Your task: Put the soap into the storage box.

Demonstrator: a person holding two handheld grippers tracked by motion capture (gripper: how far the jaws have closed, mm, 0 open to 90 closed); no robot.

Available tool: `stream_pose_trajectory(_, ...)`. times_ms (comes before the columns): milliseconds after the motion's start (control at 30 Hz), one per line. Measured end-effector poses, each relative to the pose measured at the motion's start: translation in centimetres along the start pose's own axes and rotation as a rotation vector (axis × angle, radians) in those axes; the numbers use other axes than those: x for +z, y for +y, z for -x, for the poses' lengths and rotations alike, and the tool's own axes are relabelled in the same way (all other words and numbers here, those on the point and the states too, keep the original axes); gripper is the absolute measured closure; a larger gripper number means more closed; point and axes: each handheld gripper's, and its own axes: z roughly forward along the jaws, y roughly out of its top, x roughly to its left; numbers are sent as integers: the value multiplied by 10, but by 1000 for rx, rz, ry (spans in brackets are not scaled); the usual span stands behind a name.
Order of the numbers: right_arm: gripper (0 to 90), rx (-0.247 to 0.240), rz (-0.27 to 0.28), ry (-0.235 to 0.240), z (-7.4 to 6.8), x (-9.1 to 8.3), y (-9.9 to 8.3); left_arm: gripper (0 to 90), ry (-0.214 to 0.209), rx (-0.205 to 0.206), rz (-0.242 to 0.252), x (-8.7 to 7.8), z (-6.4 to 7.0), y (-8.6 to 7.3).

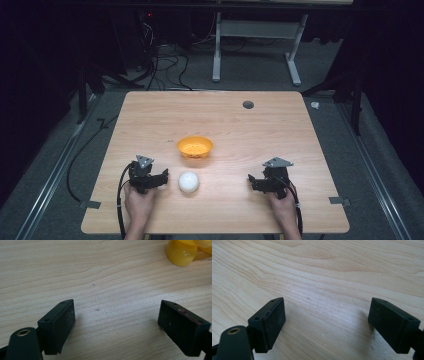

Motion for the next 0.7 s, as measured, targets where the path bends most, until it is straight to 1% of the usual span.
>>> stream_pose_trajectory(100,151,-4,0,2,-2,-1,-1,148,0,0,0,0,0,0)
stream_pose_trajectory(700,151,-4,-1,3,-2,-1,-1,153,0,-6,4,0,0,0)
